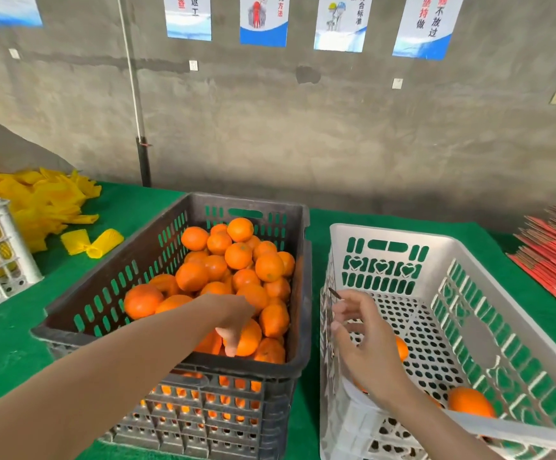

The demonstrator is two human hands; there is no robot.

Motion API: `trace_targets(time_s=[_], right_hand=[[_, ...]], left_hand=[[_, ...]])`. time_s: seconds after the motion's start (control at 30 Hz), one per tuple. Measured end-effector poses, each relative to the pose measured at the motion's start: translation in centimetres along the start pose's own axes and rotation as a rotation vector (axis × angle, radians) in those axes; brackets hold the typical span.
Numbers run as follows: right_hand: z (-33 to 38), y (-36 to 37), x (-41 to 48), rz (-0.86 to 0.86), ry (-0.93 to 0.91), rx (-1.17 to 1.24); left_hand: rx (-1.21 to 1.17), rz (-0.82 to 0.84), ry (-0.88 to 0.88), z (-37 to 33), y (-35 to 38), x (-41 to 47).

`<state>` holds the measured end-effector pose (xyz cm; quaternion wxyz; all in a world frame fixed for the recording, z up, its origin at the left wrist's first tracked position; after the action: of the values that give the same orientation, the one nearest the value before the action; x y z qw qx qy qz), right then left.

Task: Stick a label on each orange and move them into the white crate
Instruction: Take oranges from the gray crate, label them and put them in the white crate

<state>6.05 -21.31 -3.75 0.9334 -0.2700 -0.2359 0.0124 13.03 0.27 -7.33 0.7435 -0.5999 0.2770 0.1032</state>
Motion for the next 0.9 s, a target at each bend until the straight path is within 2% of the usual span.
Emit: trace_targets(time_s=[0.1, 0.2, 0.27, 0.4, 0.5, 0.57, 0.67, 0.73, 0.77, 0.83, 0.9], right_hand=[[-0.1, -0.5, 0.0, -0.060, 0.047, 0.053], [0.2, -0.4, 0.0, -0.051, 0.072, 0.124], [0.8, -0.3, 0.1, -0.008, 0.085, 0.207], [3.7, 0.2, 0.6, 0.128, 0.121, 0.507], [5.8, 0.1, 0.4, 0.123, 0.062, 0.536], [6.5, -0.9, -0.3, 0.041, -0.016, 0.511], [6.7, -2.5, -1.9, -0.070, -0.158, 0.405], [6.8, -3.2, -2.9, -0.092, -0.208, 0.320], [6.8, -3.4, -3.4, -0.065, -0.216, 0.281], [6.8, -4.0, -4.0, 0.060, -0.177, 0.286], [6.8, -5.3, -4.2, 0.140, -0.101, 0.385]], left_hand=[[-0.230, -0.100, 0.043, 1.1, -1.1, -0.9], [-0.646, -0.269, 0.200, 2.0, -3.0, -3.0], [-0.802, -0.425, 0.320, 1.4, -4.2, -5.2], [-0.917, -0.701, 0.507, -2.3, -6.1, -9.5], [-0.918, -0.825, 0.601, -5.5, -6.6, -12.2], [-1.125, -0.781, 0.678, -7.1, -6.2, -13.5], [-1.766, -0.416, 0.786, -9.0, -4.9, -14.3], [-1.974, -0.183, 0.722, -10.7, -4.2, -14.0], [-2.037, -0.130, 0.643, -11.4, -3.8, -13.8], [-2.144, -0.142, 0.533, -12.0, -3.2, -13.5], [-2.190, -0.213, 0.504, -12.1, -2.8, -13.5]])
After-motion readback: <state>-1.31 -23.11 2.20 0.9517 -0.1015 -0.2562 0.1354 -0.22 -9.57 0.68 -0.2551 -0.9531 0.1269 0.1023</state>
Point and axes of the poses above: each hand's wrist, its own x-axis towards the middle knuckle, its own y-axis out of the palm, z = x × y, the point moved 5 cm from there along x, towards the middle knuckle, and after that the axes turned 1 degree about z, right-handed, at the moved point
